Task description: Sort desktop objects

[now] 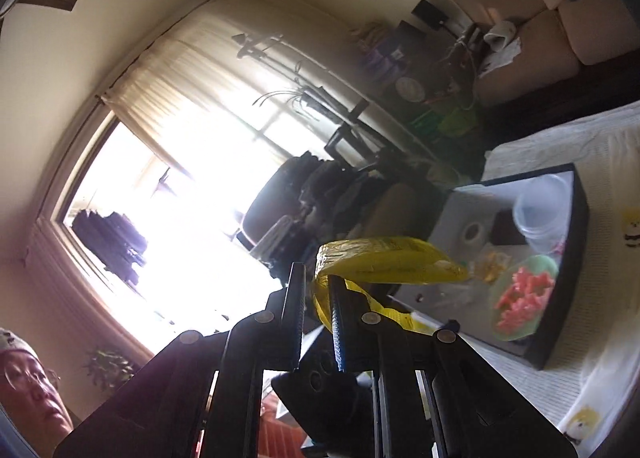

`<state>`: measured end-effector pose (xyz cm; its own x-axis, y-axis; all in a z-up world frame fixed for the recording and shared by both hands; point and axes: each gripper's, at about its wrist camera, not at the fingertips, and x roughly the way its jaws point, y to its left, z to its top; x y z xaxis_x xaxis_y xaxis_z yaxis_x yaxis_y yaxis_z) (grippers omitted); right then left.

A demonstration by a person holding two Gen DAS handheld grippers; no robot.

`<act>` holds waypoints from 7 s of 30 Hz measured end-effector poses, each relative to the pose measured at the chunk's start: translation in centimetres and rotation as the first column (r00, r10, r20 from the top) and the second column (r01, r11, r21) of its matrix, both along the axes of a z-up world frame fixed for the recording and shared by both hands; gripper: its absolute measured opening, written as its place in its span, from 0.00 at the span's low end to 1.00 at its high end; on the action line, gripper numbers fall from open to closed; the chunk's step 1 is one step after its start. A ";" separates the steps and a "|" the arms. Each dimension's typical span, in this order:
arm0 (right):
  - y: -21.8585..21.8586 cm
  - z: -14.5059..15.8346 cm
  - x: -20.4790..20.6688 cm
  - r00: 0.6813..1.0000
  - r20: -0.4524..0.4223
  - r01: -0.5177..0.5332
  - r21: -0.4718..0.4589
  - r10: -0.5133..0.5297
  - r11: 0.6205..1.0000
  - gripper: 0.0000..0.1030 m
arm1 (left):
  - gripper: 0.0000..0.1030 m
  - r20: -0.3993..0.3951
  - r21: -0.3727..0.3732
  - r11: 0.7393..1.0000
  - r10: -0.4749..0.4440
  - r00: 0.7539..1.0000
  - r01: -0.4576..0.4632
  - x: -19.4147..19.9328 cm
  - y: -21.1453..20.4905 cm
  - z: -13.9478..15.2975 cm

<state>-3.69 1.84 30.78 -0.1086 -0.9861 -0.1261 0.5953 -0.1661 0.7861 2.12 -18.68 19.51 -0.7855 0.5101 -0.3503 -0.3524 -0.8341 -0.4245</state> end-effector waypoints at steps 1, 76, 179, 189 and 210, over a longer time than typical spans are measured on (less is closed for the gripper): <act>-1.1 0.8 0.0 1.000 -0.012 -0.009 0.006 0.009 1.000 0.12 | 0.68 0.015 -0.008 1.000 0.003 1.000 -0.003 -0.3 -0.8 0.5; -5.7 -13.9 -5.6 0.976 -0.160 0.217 0.687 -0.147 0.694 0.89 | 0.99 0.281 -0.370 0.929 0.132 0.950 -0.020 -3.0 -7.7 -3.5; -13.7 -13.9 -9.0 0.990 0.014 0.101 0.607 -0.137 0.788 0.58 | 0.35 0.610 -0.646 0.710 0.257 0.750 0.282 -19.1 -14.6 -11.7; -4.1 -10.1 -6.8 0.967 -0.160 0.254 0.648 -0.198 0.718 0.79 | 0.70 0.437 -0.603 0.789 0.205 0.876 0.116 -15.0 -12.5 -3.7; 13.5 -23.1 -3.5 0.899 -0.042 0.335 0.704 -0.435 0.626 0.79 | 0.75 0.425 -0.363 0.897 -0.084 0.901 0.254 -4.7 14.1 -10.7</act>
<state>-7.14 15.31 7.69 -0.3931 -0.4879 -0.7794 0.2594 -0.8720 0.4151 -2.59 -4.62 8.83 -0.4551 0.3705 -0.8097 -0.3806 -0.9030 -0.1993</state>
